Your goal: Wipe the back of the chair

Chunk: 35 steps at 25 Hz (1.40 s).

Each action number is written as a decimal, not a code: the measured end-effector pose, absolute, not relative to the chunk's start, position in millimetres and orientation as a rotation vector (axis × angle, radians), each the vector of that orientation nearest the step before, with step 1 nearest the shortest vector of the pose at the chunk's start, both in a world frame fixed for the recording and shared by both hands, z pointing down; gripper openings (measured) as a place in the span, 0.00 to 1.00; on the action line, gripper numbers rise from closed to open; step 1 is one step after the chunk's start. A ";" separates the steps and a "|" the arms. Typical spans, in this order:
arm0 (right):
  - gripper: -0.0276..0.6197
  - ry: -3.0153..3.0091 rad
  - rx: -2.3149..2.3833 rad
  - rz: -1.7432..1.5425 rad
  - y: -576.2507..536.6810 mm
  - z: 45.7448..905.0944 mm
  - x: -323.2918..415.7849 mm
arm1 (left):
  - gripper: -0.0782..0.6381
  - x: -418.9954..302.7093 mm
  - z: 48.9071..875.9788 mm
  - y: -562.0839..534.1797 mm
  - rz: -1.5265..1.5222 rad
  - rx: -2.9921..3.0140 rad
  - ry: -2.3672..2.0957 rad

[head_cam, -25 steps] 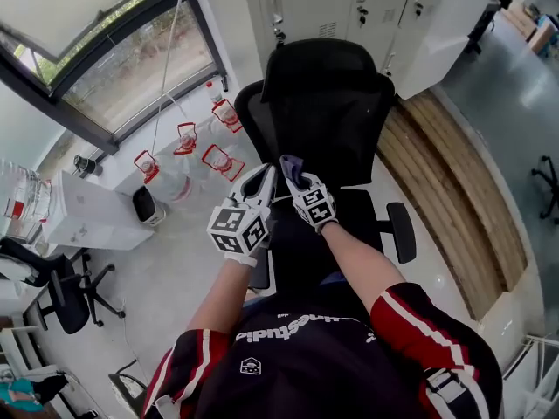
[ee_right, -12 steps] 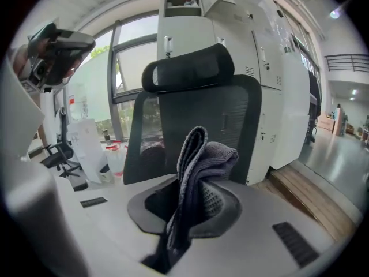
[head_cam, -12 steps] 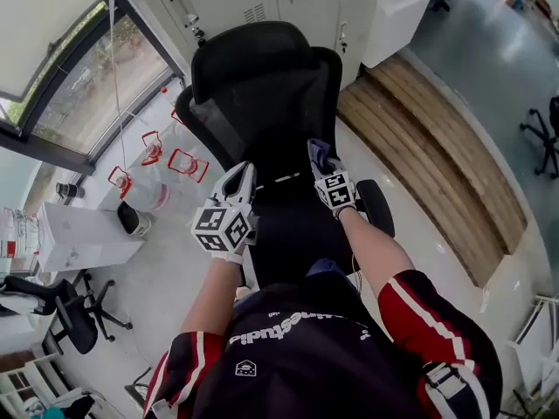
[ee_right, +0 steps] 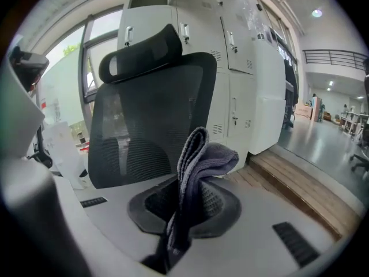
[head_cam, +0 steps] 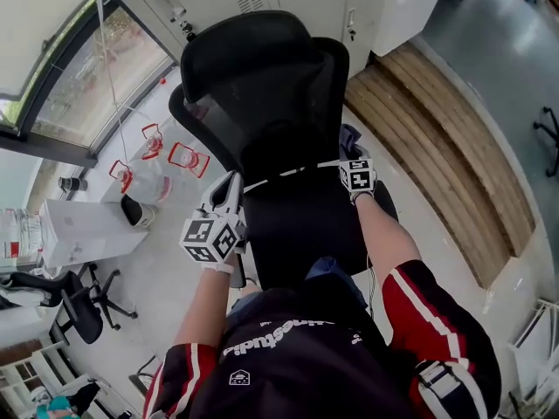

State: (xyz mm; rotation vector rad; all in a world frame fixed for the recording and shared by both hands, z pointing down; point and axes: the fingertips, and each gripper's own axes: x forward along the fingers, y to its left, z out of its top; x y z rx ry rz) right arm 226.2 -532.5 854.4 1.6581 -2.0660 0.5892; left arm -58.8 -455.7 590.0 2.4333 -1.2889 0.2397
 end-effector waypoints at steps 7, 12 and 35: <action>0.13 -2.024 1.652 0.679 -547.2 888.0 222.7 | 0.14 -103.4 604.4 -461.1 0.279 2.354 -1.372; 0.13 -2.010 1.634 0.669 -550.9 891.6 204.8 | 0.14 -135.2 599.7 -462.9 0.285 2.340 -1.401; 0.13 -2.219 1.187 0.527 -540.6 896.8 -120.2 | 0.14 -368.8 592.3 -402.0 0.236 2.181 -1.653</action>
